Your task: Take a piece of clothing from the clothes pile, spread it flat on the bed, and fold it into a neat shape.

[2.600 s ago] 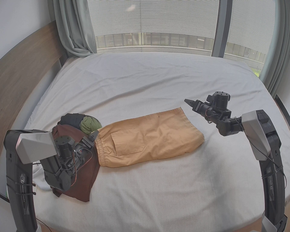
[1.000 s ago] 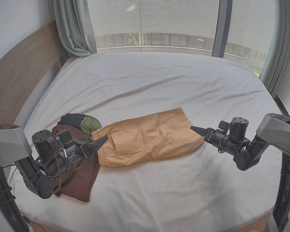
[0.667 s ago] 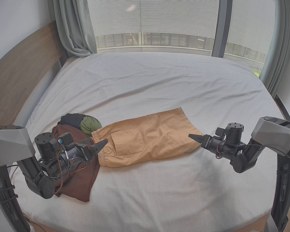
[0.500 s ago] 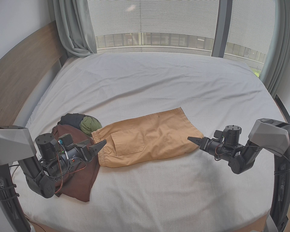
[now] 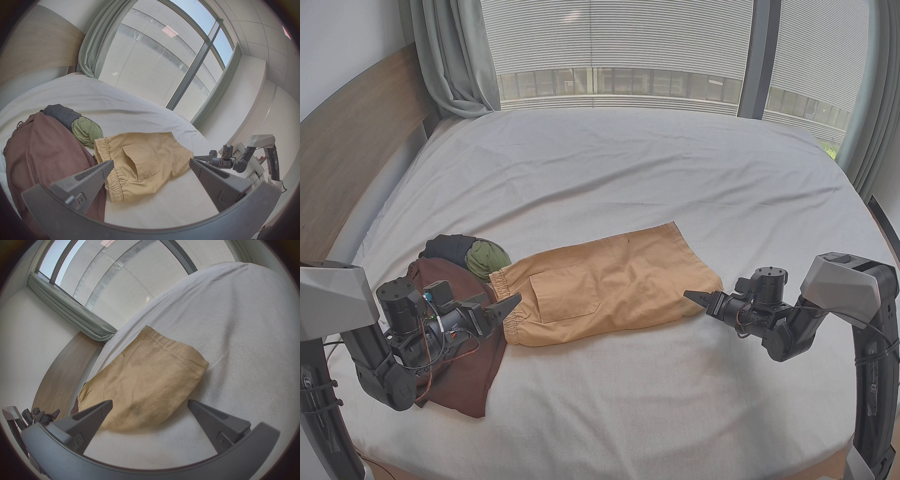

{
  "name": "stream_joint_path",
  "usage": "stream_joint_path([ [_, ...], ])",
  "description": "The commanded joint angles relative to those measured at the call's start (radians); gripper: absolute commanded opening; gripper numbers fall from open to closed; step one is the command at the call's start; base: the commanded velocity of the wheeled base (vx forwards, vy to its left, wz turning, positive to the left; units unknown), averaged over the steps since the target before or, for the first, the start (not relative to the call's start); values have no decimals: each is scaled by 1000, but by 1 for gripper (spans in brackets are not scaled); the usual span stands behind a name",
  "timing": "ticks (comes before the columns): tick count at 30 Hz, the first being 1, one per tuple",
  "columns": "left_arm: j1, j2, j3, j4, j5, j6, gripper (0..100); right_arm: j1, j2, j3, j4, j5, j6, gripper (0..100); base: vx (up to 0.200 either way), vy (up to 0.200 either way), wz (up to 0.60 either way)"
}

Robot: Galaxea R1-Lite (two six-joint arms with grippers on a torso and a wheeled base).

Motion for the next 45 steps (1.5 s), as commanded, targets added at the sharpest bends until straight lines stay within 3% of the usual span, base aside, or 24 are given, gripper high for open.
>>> stream_joint_path([
  [1, 0, 5, 1, -1, -1, 0, 100, 21, 57, -48, -1, -19, 21, 100, 0, 0, 0],
  [10, 0, 10, -1, 1, -1, 0, 100, 44, 131, -122, -1, -25, 42, 100, 0, 0, 0],
  [15, 0, 8, -4, 1, 1, -2, 100, 73, 185, -203, -15, -100, 81, 100, 0, 0, 0],
  [28, 3, 17, -15, -1, 2, -2, 100, 96, 249, -333, -18, -149, 168, 100, 0, 0, 0],
  [34, 3, 27, -16, 1, 2, -2, 100, 94, 270, -358, -18, -175, 167, 100, 0, 0, 0],
  [35, 3, 27, -16, 1, 2, -2, 100, 94, 270, -358, -18, -175, 167, 0, 0, 0, 0],
  [45, 2, 30, -16, 10, 2, -6, 100, 99, 243, -307, -52, -175, 168, 0, 0, 0, 0],
])
